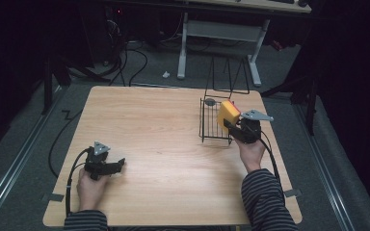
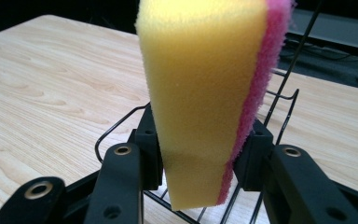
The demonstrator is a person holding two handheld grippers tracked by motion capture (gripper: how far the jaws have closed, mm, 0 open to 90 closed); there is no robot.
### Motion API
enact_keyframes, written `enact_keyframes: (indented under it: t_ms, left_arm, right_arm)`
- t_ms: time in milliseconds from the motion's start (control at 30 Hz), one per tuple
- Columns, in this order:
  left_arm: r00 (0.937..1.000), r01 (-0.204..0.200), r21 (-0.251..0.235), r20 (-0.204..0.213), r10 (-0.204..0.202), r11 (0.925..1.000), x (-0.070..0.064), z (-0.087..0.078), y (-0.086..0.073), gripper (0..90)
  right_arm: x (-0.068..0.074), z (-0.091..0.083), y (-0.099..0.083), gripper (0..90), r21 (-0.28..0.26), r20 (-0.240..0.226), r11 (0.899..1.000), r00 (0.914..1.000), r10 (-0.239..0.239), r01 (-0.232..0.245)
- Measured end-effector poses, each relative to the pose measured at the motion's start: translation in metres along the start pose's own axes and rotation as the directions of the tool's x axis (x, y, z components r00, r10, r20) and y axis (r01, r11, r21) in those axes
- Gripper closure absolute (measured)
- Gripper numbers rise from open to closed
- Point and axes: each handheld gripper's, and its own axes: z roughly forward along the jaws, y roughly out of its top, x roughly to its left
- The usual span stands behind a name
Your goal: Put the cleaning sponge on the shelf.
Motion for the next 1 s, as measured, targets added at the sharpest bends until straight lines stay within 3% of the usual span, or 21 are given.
enact_keyframes:
  t_ms: [300, 800, 1000]
  left_arm:
    - [1.0, -0.002, 0.002, 0.0, 0.002, 1.0, 0.0, 0.0, 0.0, 18.1]
    - [1.0, -0.002, 0.002, 0.0, 0.002, 1.0, 0.0, 0.0, 0.0, 18.1]
    - [1.0, -0.002, 0.002, 0.0, 0.002, 1.0, 0.0, 0.0, 0.0, 18.1]
  right_arm:
    - [0.001, 0.013, 0.006, 61.1, -0.017, -0.014, 1.0, 0.9997, 0.022, -0.023]
    - [0.004, 0.05, 0.012, 61.1, 0.037, 0.002, 0.999, 0.9999, 0.012, -0.013]
    - [0.001, 0.068, 0.008, 60.9, 0.069, 0.028, 0.997, 0.9993, 0.022, -0.024]
